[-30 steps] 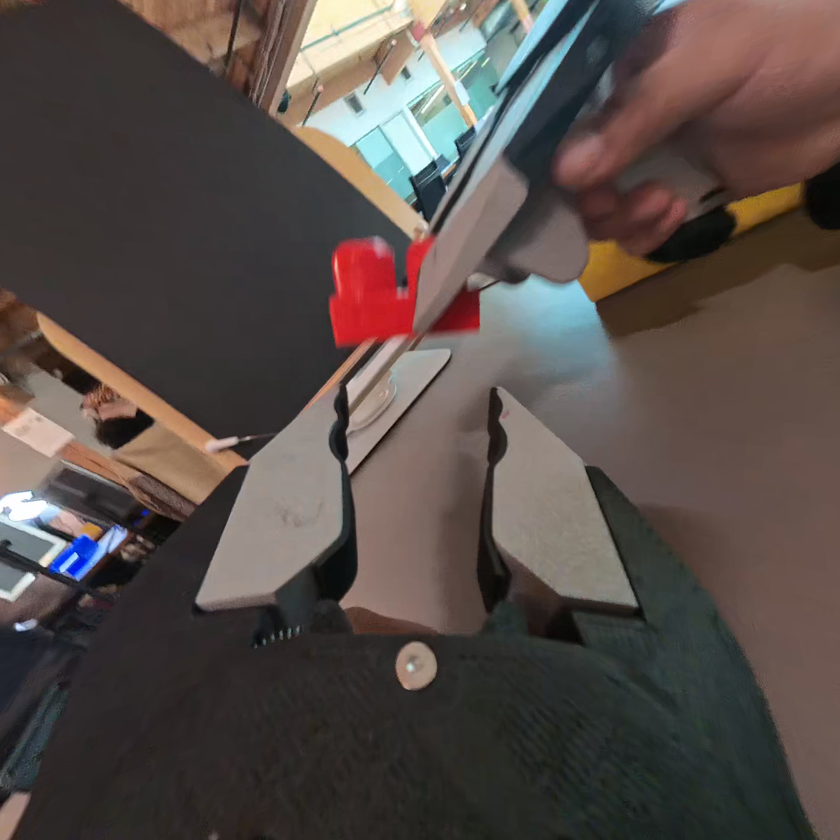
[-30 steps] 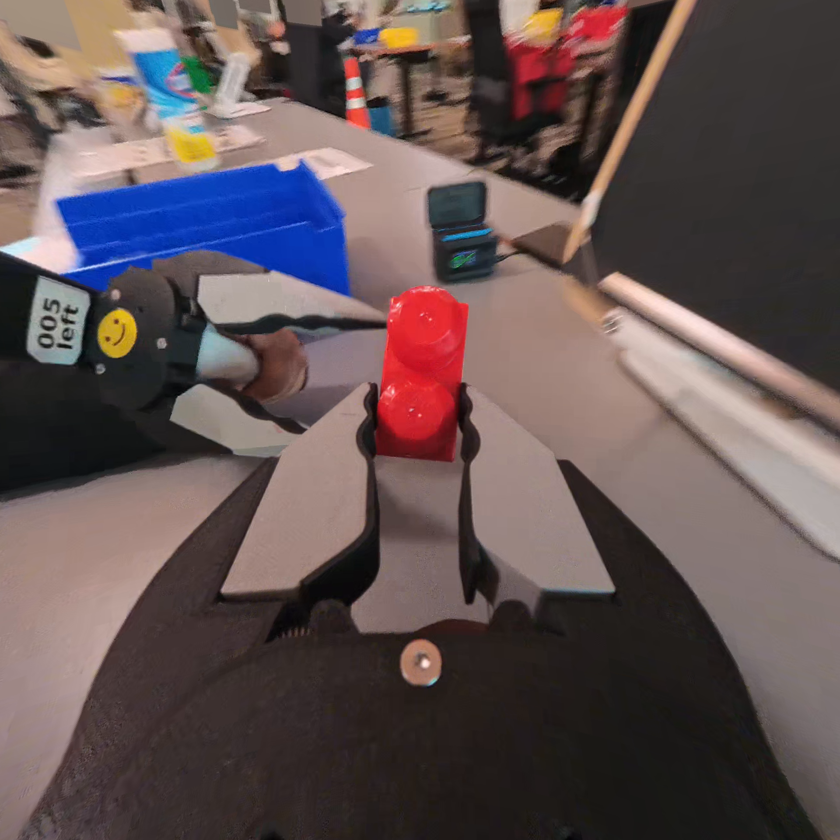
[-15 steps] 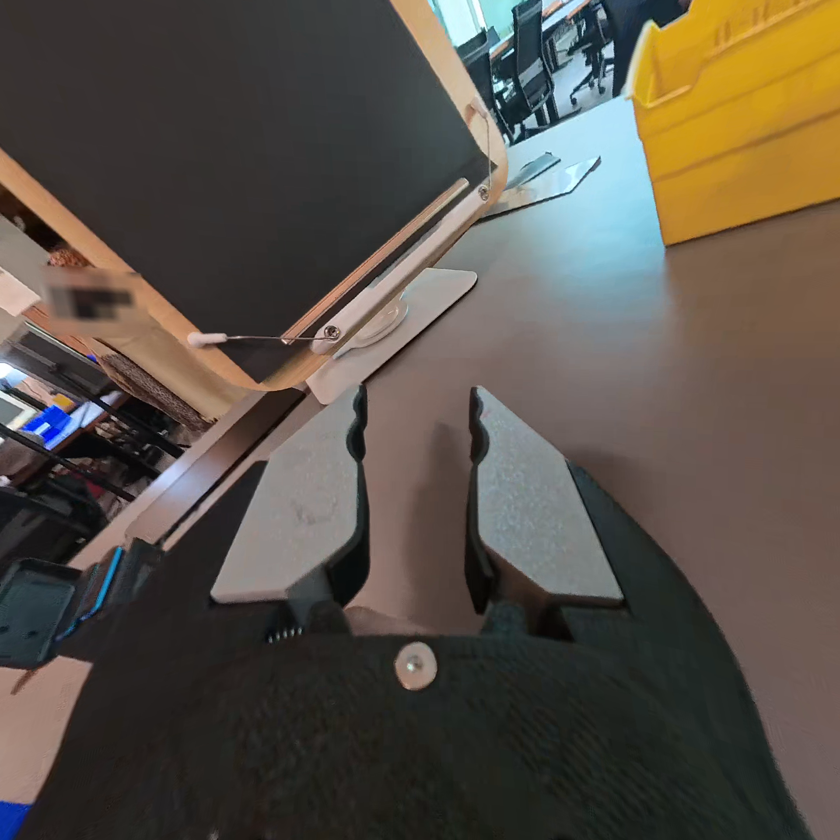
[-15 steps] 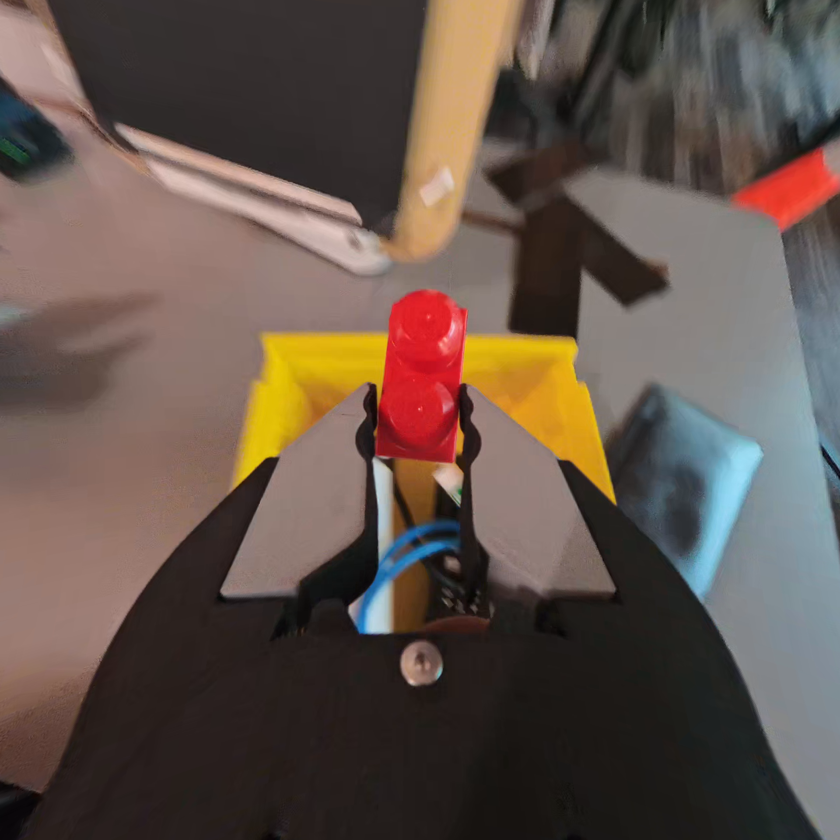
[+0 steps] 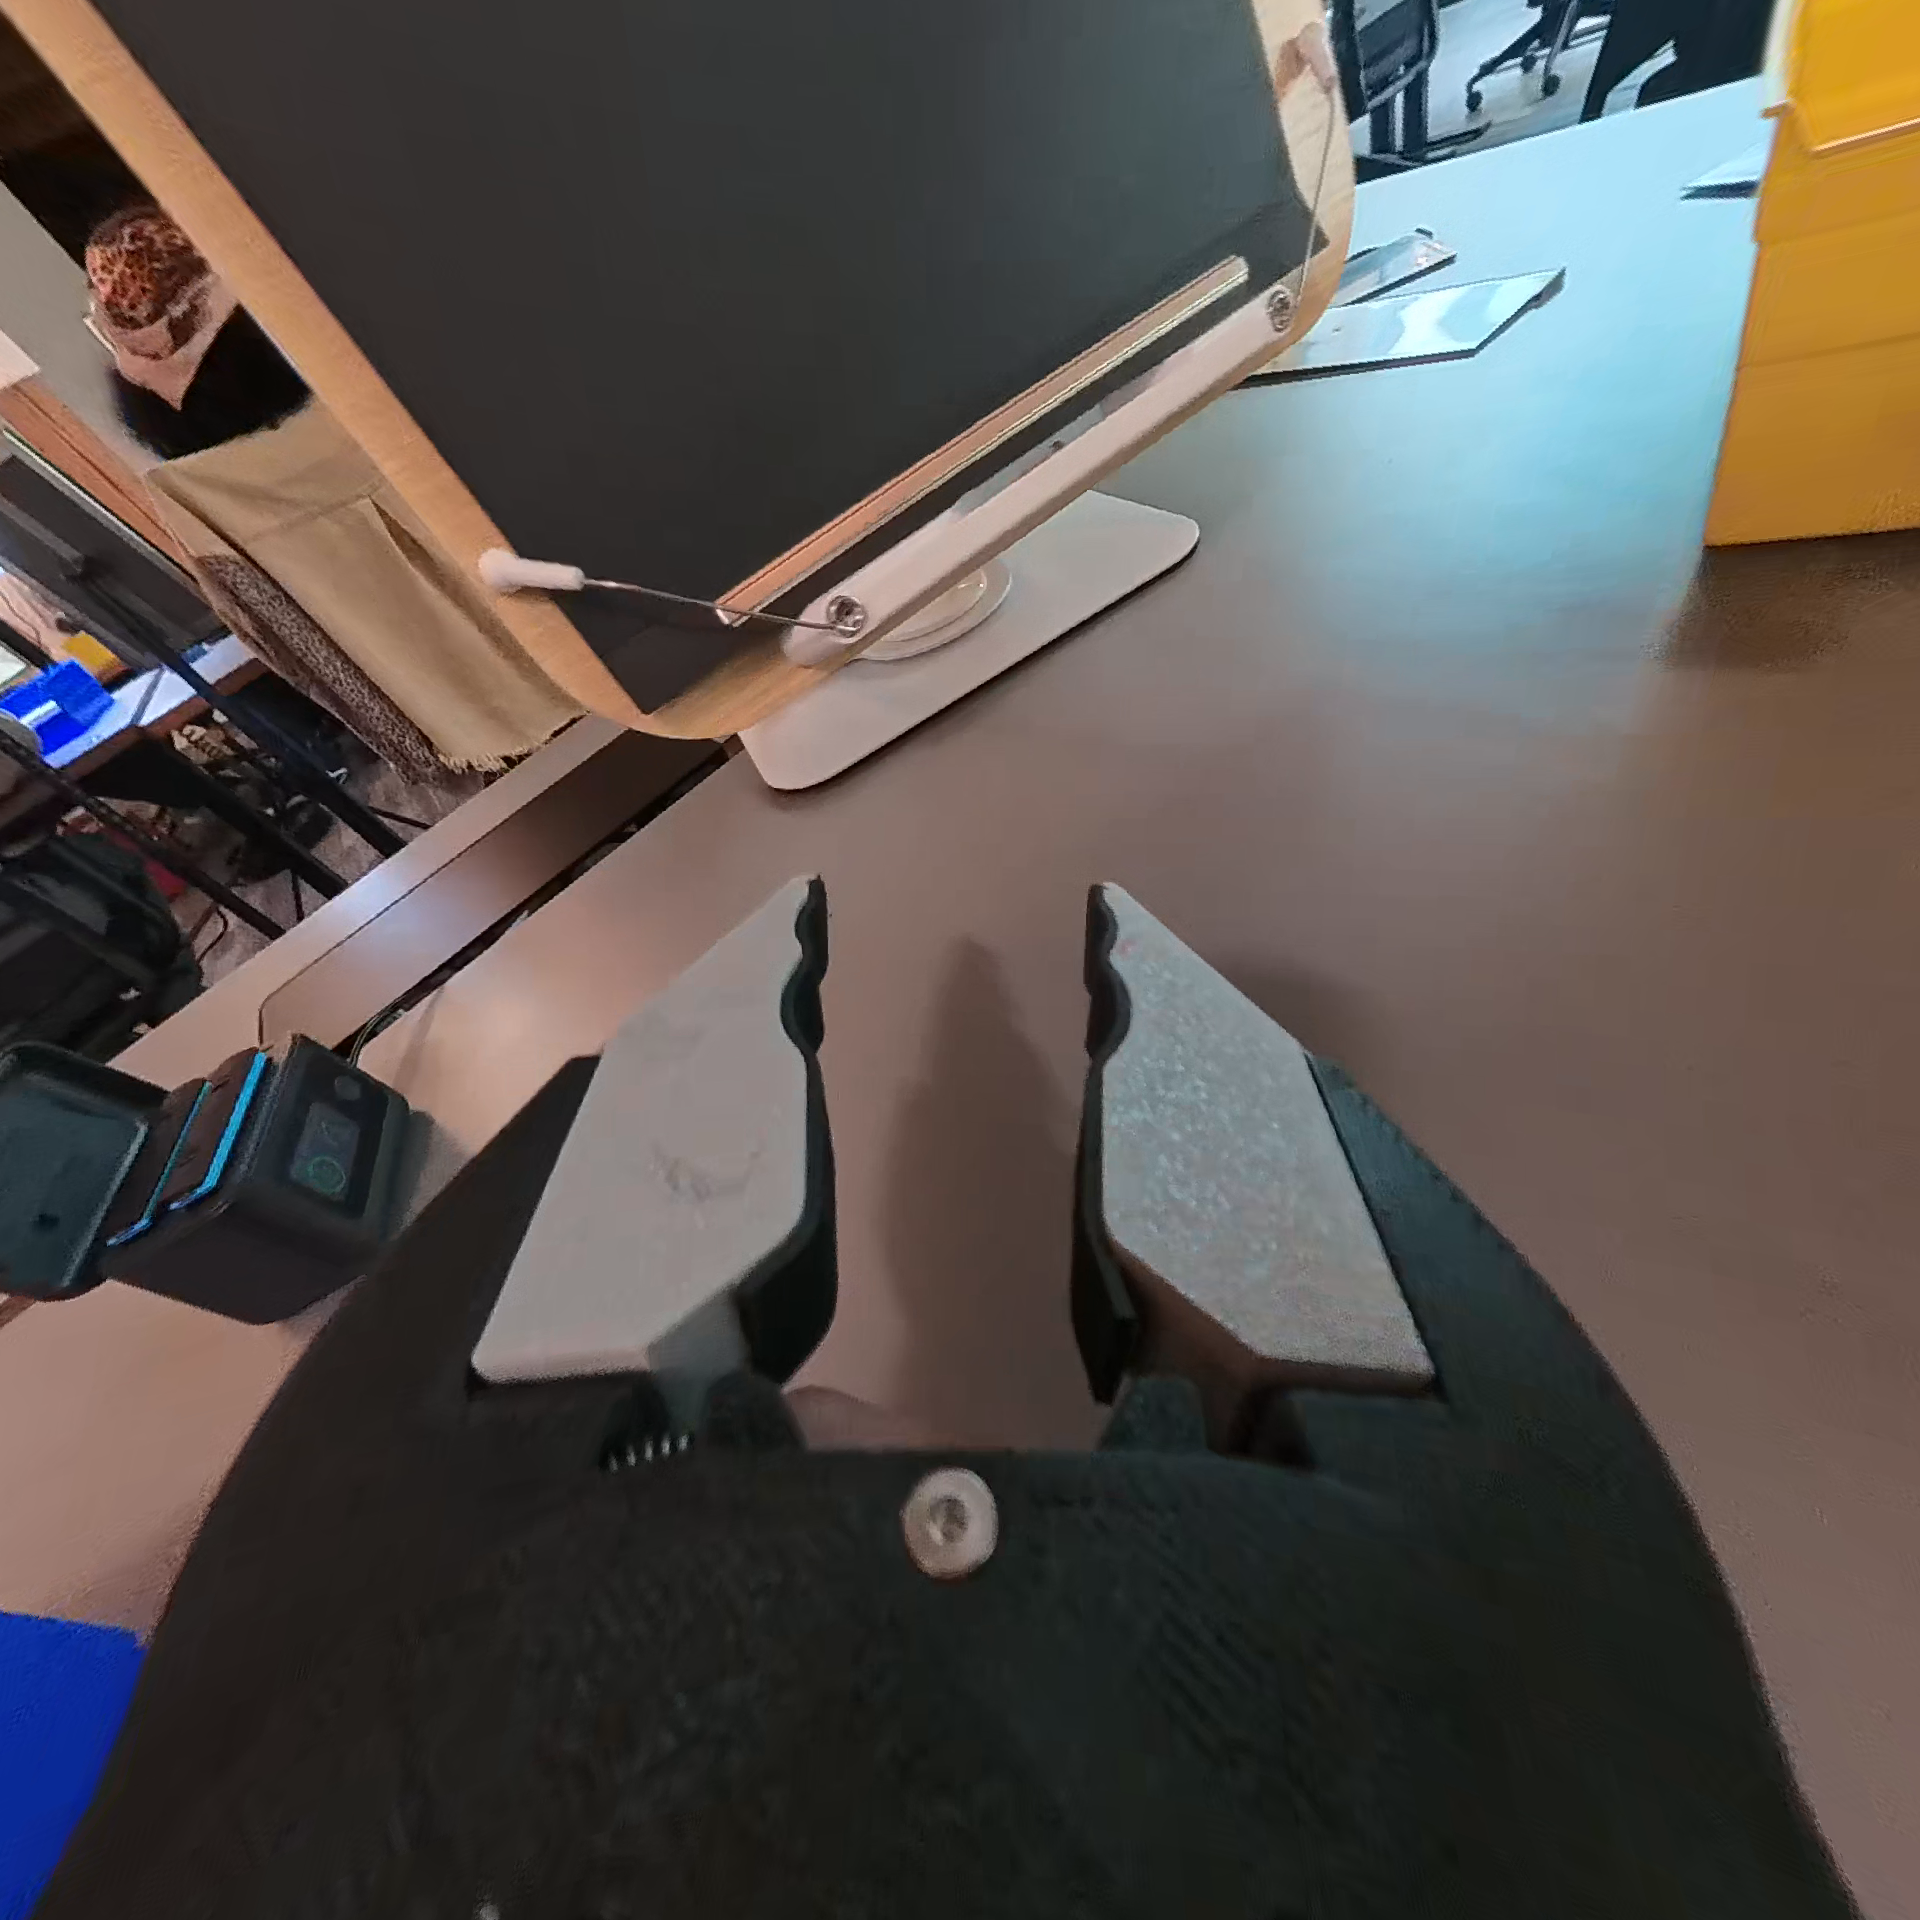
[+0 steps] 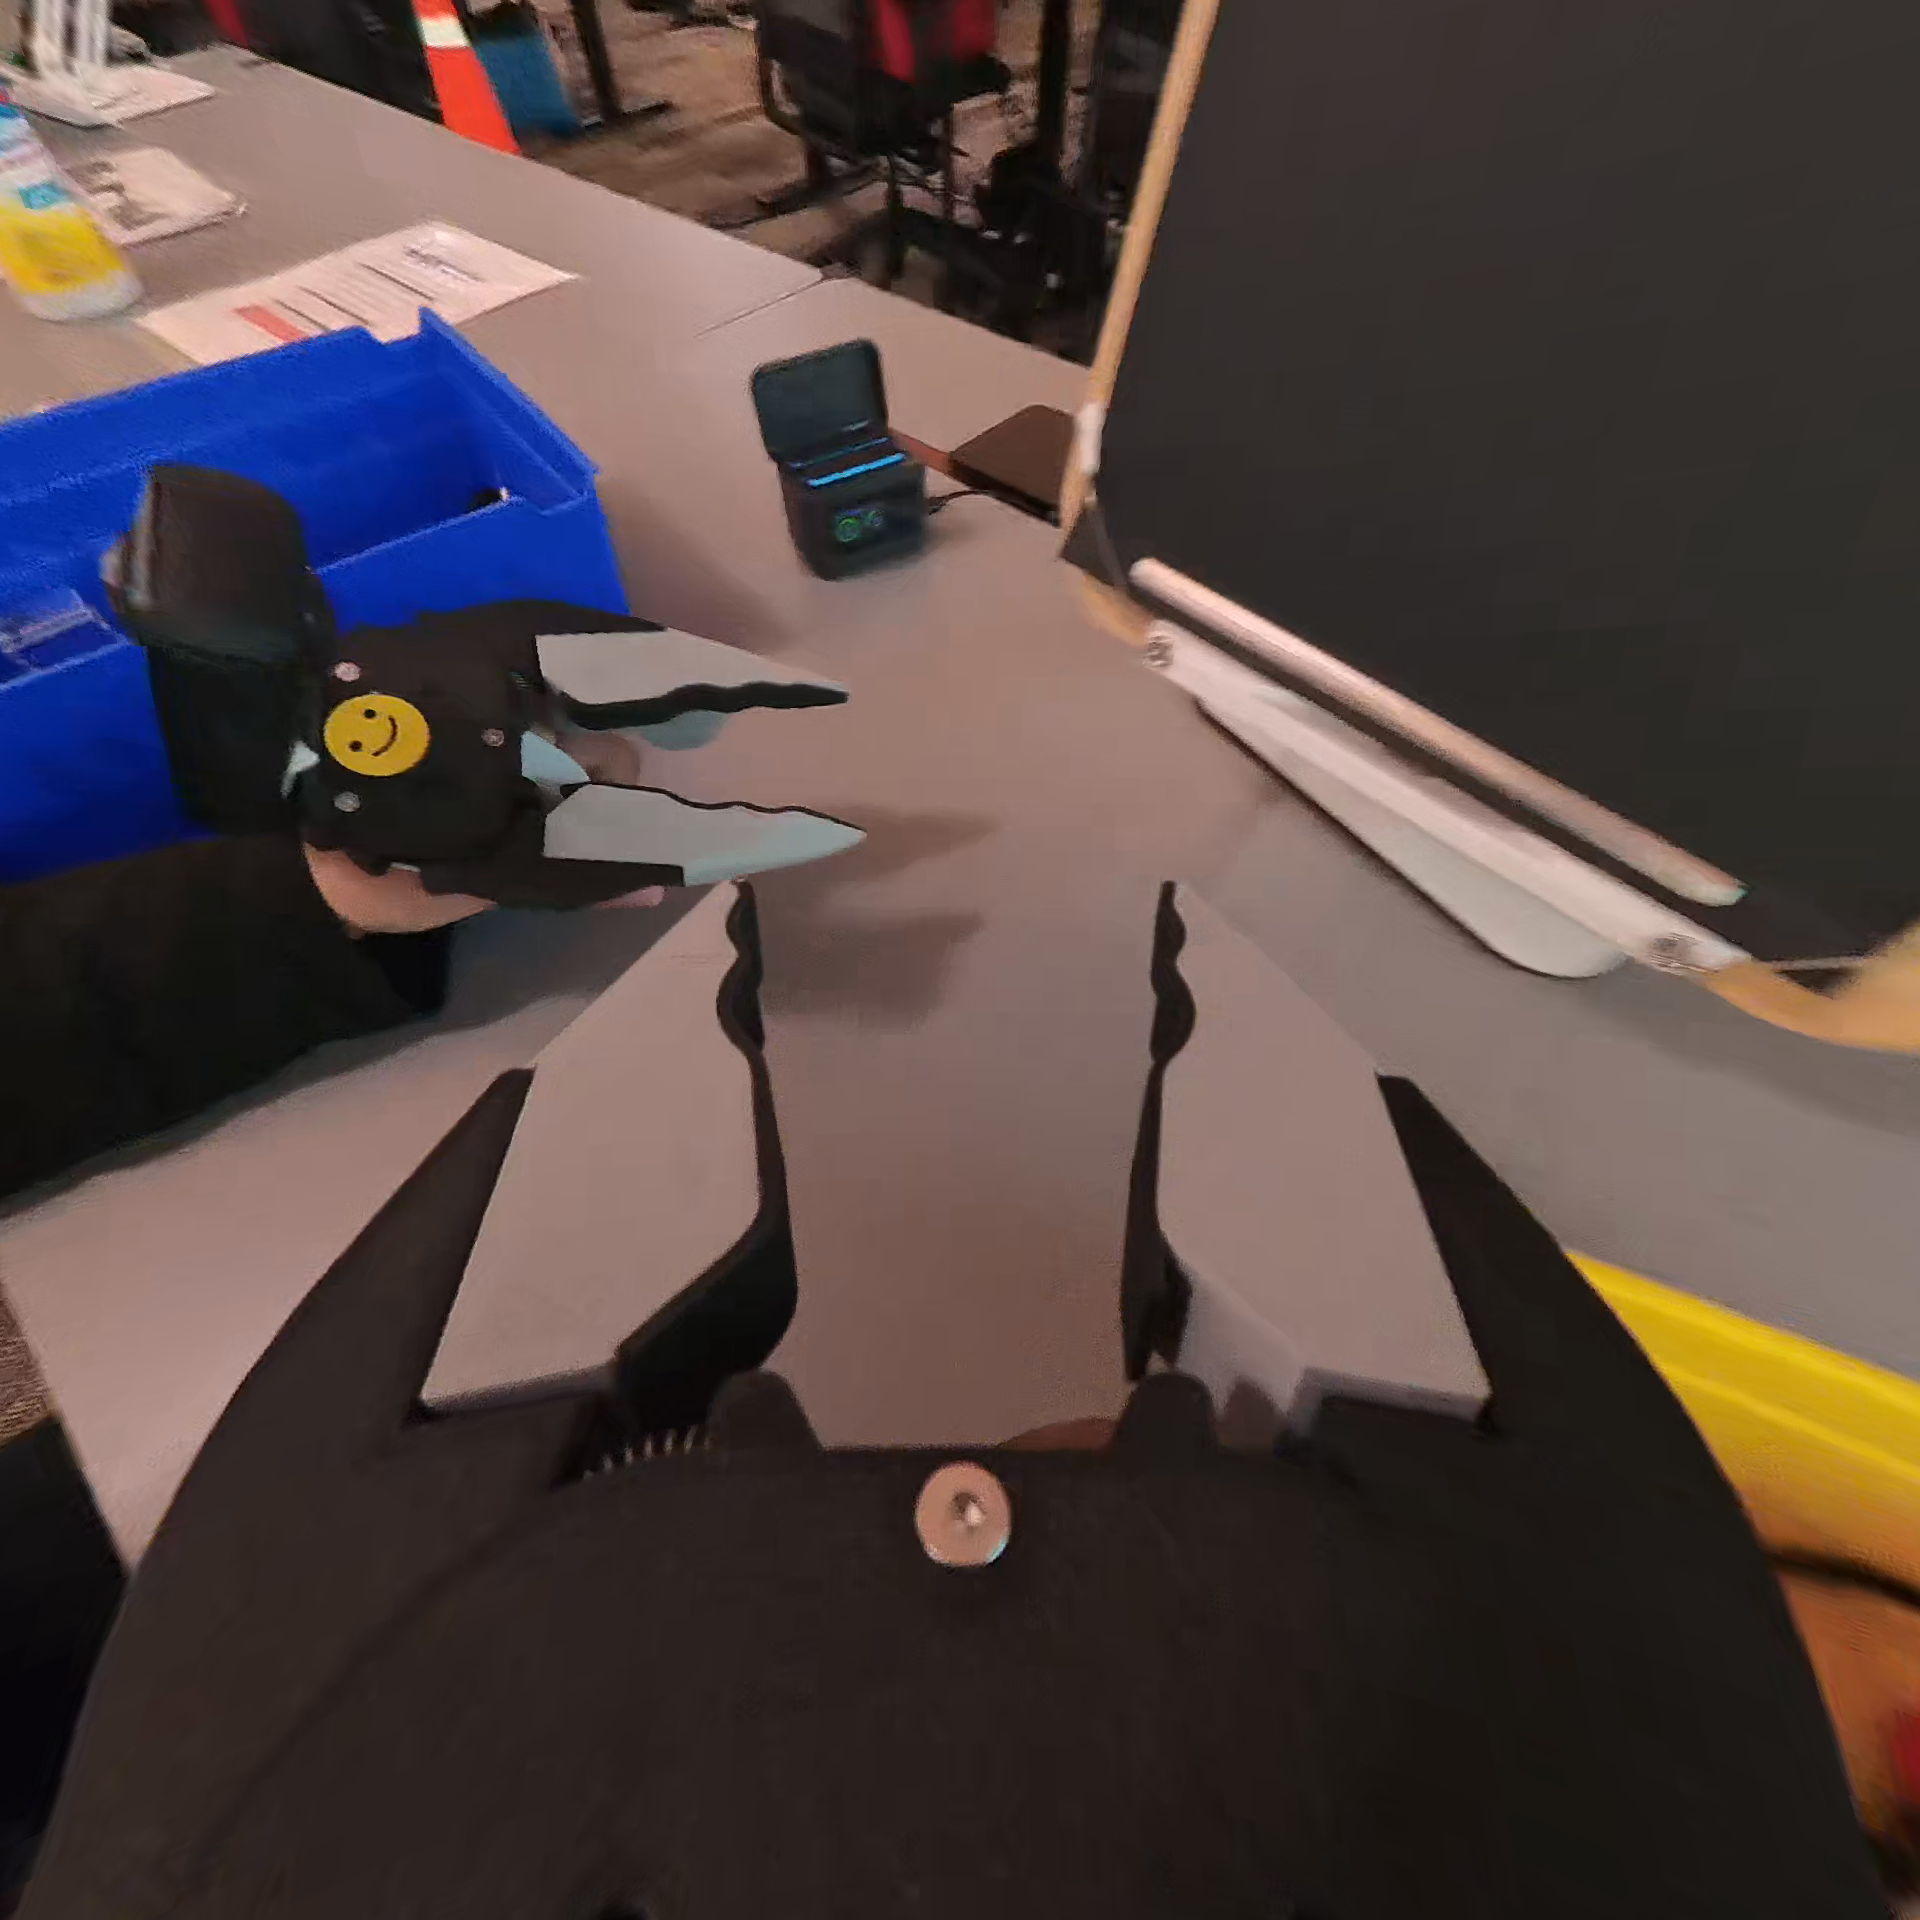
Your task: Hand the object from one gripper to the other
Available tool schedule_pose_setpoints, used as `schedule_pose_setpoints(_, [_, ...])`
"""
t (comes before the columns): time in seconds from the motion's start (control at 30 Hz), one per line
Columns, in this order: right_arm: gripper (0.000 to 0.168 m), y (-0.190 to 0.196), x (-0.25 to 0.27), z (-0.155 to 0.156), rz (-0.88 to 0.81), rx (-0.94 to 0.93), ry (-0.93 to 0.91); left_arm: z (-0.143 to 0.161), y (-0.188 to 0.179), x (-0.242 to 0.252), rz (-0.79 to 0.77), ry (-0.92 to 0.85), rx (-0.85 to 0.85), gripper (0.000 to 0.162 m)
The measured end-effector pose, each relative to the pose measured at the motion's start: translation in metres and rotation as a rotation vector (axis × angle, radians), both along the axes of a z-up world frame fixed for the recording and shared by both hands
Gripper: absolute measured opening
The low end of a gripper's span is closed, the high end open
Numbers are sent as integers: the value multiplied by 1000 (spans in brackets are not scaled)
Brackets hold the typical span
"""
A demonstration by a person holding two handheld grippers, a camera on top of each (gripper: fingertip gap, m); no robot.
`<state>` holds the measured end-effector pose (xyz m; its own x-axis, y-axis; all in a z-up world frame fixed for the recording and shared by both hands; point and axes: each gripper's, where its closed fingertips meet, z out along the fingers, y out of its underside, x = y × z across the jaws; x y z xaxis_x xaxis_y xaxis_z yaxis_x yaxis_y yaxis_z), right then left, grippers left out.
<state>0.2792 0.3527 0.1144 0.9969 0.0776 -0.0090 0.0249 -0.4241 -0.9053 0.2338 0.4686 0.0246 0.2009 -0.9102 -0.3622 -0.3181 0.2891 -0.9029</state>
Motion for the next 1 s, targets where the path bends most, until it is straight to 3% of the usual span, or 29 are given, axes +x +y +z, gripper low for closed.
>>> schedule_pose_setpoints(0.17, [70,66,-20,-65,3,42,34,-5,3,-1,17,40,41,46])
schedule_pose_setpoints(0.3, [70,105,-21,-89,3,133,-18,-11,4,-1,21,83,77,47])
schedule_pose_setpoints(0.37, [61,113,-28,-97,46,121,-36,-17,8,-2,37,124,76,46])
schedule_pose_setpoints(0.43, [57,114,-32,-98,66,133,-85,-20,11,-3,41,140,60,49])
schedule_pose_setpoints(0.63, [65,107,-32,-100,76,117,-97,-23,19,-9,90,155,4,49])
schedule_pose_setpoints(0.8, [65,101,-24,-97,60,138,-91,-29,20,-19,166,199,64,49])
schedule_pose_setpoints(1.0, [61,88,-20,-91,56,169,-57,-45,-24,-52,157,296,-27,52])
